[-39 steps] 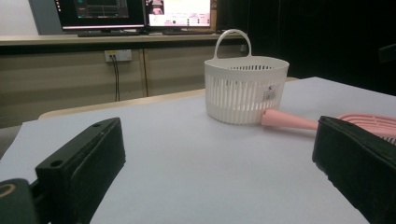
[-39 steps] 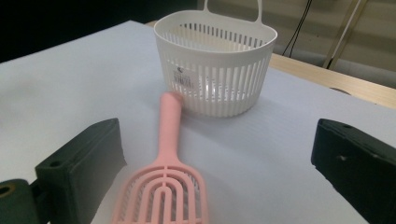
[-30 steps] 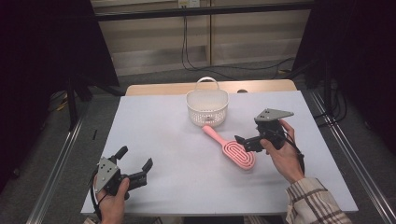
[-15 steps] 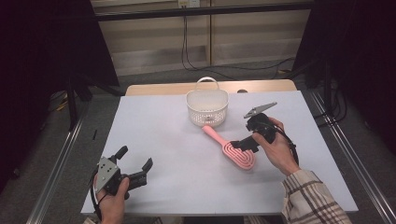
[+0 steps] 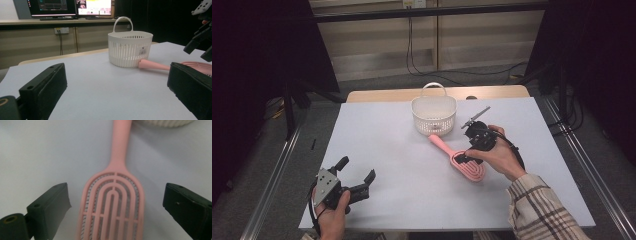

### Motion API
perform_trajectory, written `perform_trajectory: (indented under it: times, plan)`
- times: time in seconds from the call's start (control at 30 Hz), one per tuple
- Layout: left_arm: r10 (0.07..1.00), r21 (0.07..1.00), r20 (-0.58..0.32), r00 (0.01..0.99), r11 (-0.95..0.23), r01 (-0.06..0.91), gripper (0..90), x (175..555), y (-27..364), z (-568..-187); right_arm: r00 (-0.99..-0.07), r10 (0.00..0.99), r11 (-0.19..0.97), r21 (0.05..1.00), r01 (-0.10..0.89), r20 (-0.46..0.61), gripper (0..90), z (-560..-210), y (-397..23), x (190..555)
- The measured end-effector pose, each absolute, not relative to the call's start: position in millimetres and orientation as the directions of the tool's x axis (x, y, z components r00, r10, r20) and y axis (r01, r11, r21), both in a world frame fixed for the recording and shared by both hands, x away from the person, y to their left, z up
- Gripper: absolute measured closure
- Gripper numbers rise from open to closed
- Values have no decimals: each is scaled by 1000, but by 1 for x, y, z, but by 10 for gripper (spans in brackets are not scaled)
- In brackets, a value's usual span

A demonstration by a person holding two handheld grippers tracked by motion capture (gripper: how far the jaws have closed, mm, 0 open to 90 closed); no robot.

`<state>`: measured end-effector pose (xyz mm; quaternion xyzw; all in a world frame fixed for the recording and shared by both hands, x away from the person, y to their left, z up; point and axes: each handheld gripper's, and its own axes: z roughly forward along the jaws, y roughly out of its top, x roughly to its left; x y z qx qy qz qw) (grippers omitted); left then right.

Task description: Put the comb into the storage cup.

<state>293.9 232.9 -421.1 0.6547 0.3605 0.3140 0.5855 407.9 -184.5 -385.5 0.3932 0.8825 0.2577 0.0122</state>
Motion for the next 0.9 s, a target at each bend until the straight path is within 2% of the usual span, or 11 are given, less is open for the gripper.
perform_trajectory:
  times: [0.13,0.37,0.53,0.9]
  plan:
    - [837,993,-11,547,-56,105,26,294,233,-421,-693,697,586,412,698,184,77,-389,-177,412]
    - [838,993,-19,546,-46,106,26,294,233,-421,-695,692,607,364,707,196,69,-390,-170,417]
    - [838,993,-16,546,-50,106,26,294,233,-421,-692,696,632,292,717,191,63,-398,-164,419]
    - [840,993,3,543,-69,101,26,294,234,-421,-672,721,630,245,737,170,62,-407,-161,420]
